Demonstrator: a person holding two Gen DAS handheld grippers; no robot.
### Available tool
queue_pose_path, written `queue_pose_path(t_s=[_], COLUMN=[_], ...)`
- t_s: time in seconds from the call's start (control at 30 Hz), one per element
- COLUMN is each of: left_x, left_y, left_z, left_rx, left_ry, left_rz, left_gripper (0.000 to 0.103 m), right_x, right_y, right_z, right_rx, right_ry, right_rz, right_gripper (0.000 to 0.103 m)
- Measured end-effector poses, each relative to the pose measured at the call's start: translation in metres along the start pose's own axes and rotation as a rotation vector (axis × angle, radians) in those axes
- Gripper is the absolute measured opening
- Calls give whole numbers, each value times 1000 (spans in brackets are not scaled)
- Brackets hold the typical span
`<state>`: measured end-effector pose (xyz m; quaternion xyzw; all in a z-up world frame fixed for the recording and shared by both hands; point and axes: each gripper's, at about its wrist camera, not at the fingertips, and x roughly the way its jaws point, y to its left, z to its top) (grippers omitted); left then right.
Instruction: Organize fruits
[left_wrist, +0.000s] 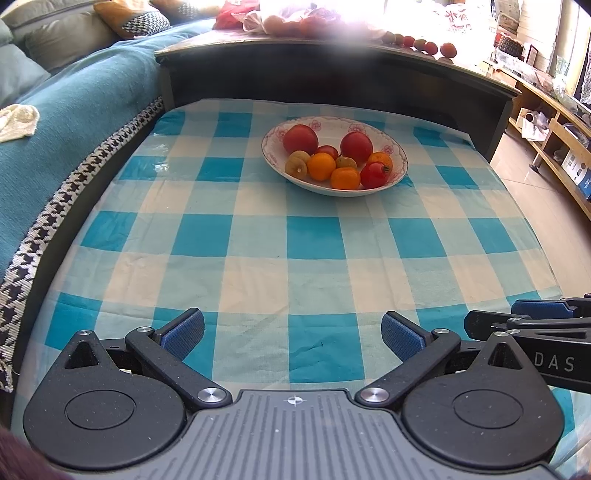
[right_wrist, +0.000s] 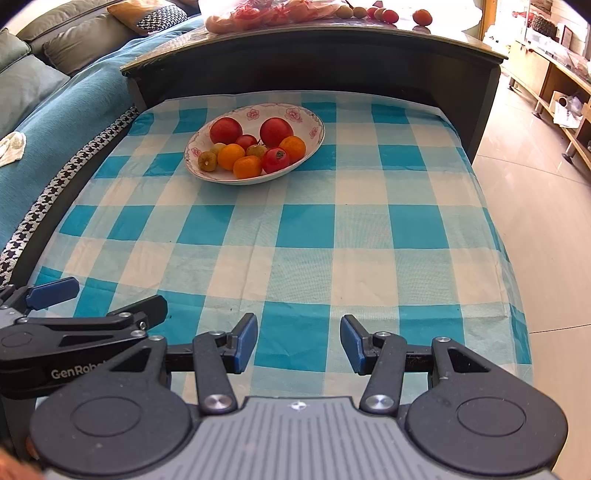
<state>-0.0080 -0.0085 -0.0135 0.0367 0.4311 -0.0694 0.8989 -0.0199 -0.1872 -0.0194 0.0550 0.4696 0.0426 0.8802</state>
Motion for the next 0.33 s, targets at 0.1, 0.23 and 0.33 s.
queue_pose_path(t_s=[0.1, 0.23, 0.33], left_x=[-1, -2, -2], left_y=[-1, -2, -3], left_z=[0, -1, -1], left_rx=[7, 13, 23], left_ry=[-4, -9, -14], left_rz=[9, 17, 30], left_gripper=[103, 103, 103], right_x=[0, 0, 0], right_y=[0, 0, 0], right_z=[0, -1, -2], right_rx=[-1, -3, -3], right_ry=[1, 2, 1], right_rz=[1, 0, 2], right_gripper=[50, 50, 50])
